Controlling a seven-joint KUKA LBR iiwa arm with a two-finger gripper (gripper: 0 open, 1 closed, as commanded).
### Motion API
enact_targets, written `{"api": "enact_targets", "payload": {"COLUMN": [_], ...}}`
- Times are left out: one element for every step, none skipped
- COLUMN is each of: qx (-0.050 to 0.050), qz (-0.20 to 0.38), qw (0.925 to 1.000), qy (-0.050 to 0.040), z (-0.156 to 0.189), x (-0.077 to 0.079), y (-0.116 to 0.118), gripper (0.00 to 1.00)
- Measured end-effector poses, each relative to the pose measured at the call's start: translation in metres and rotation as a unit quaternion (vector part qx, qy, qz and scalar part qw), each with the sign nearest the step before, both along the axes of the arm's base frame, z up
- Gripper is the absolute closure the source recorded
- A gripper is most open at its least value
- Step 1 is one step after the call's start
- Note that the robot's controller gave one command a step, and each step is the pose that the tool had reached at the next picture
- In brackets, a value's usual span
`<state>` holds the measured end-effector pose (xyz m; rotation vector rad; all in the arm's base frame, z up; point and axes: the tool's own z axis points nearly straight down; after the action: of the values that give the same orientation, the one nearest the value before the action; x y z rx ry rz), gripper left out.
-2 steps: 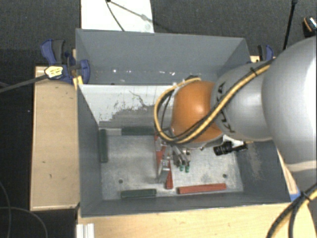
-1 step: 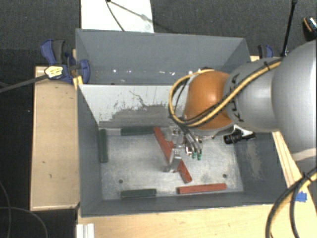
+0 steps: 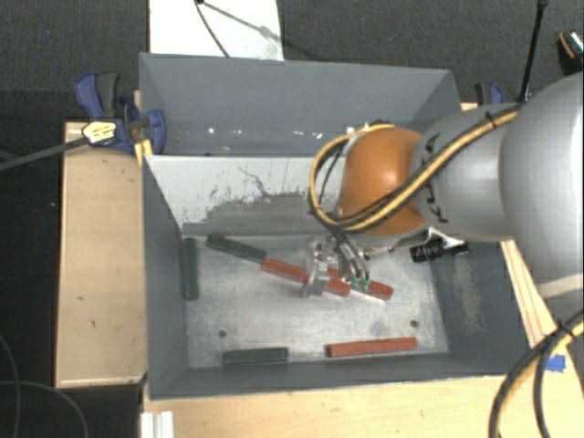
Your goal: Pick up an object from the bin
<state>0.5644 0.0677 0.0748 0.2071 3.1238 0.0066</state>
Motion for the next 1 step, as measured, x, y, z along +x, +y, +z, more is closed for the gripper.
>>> {"api": "enact_targets", "payload": {"qx": [-0.002], "qz": [0.078], "qw": [0.997], "qy": [-0.0003], "z": [0.1366], "x": [0.0029], "y": [0.0246], "gripper": [1.0]}}
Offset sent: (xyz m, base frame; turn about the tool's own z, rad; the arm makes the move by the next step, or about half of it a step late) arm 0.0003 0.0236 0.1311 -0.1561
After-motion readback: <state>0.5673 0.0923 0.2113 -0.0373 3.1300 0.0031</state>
